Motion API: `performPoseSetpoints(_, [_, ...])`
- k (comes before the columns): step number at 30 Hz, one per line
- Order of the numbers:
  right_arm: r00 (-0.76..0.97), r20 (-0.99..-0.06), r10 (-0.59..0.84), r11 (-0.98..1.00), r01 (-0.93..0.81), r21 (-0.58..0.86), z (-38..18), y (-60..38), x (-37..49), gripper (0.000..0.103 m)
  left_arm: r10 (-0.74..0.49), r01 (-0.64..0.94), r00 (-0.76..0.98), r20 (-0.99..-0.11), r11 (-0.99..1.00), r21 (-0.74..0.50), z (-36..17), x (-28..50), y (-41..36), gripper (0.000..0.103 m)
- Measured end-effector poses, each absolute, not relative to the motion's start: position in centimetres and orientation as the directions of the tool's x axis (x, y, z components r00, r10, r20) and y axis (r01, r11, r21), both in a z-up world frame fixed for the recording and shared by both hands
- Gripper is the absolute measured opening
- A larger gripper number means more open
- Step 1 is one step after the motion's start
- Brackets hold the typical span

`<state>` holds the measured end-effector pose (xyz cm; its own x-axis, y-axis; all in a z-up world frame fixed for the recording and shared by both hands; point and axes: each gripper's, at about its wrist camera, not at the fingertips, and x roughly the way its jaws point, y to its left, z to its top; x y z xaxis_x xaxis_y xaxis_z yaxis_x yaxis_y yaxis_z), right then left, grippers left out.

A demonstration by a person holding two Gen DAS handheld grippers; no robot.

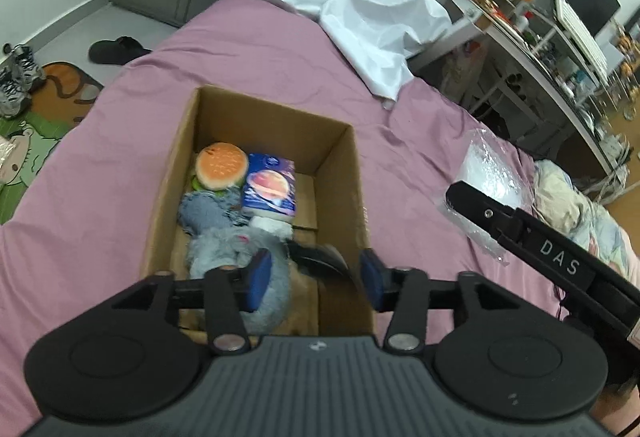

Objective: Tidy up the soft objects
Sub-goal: 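Carry the black plush in the left gripper to the box and release, then lower the clear bag into the box and open the right gripper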

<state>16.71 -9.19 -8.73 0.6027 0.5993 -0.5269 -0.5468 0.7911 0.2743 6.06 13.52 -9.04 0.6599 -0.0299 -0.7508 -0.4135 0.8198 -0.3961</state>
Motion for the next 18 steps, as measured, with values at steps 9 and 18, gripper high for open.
performPoseSetpoints(9, [0.564,-0.538,0.626,0.767,-0.567,0.299,-8.5,-6.8,16.4,0.047,0.1,-0.508,0.693,-0.714,0.771,-0.385,-7.2,4.6,16.0,0.07])
performPoseSetpoints(18, [0.494,-0.553,0.671,0.724,-0.596,0.346,-8.7,-3.9,16.2,0.047,0.201,-0.566,0.691,-0.695,0.748,-0.346,-6.2,3.7,17.4,0.081])
